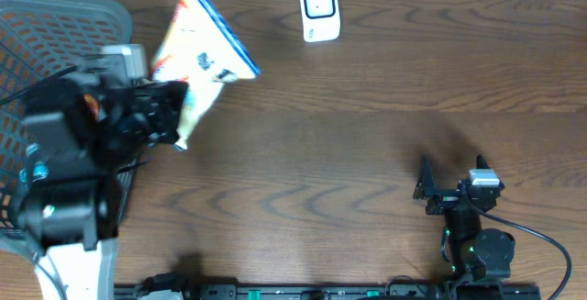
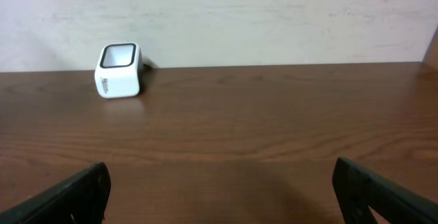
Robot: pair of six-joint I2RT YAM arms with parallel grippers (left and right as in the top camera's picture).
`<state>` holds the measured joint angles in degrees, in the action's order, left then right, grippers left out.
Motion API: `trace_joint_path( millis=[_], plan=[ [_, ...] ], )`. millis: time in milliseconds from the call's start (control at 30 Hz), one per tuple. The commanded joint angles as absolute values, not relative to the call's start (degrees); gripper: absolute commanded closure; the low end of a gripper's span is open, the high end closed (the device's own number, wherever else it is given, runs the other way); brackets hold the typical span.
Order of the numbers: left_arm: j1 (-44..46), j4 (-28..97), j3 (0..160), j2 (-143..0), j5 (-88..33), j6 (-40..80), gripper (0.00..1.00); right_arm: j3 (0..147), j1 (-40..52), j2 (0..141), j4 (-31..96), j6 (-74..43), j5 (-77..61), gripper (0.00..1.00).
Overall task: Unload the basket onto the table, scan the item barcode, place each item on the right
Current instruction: 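Lift the snack bag out and carry it to the table center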
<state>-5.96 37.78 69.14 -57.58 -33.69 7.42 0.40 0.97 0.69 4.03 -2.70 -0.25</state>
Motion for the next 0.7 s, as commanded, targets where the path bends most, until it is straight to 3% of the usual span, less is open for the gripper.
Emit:
trace_joint_path(
  millis=[0, 333, 667],
  plan=[
    [-0.54, 39.11, 70.41, -61.63, -24.29, 6.0, 0.93, 0.32, 0.4, 0.32, 4.27, -2.04, 0.05, 0.01],
    [11.29, 40.03, 70.41, -76.07, -14.0, 6.04, 0.93, 0.32, 0.4, 0.32, 4.27, -2.07, 0.05, 0.01],
    [12.62, 39.92, 69.91, -86.94, -12.75, 6.02, 0.93, 0.32, 0.4, 0.32, 4.27, -2.04, 0.05, 0.01]
  ],
)
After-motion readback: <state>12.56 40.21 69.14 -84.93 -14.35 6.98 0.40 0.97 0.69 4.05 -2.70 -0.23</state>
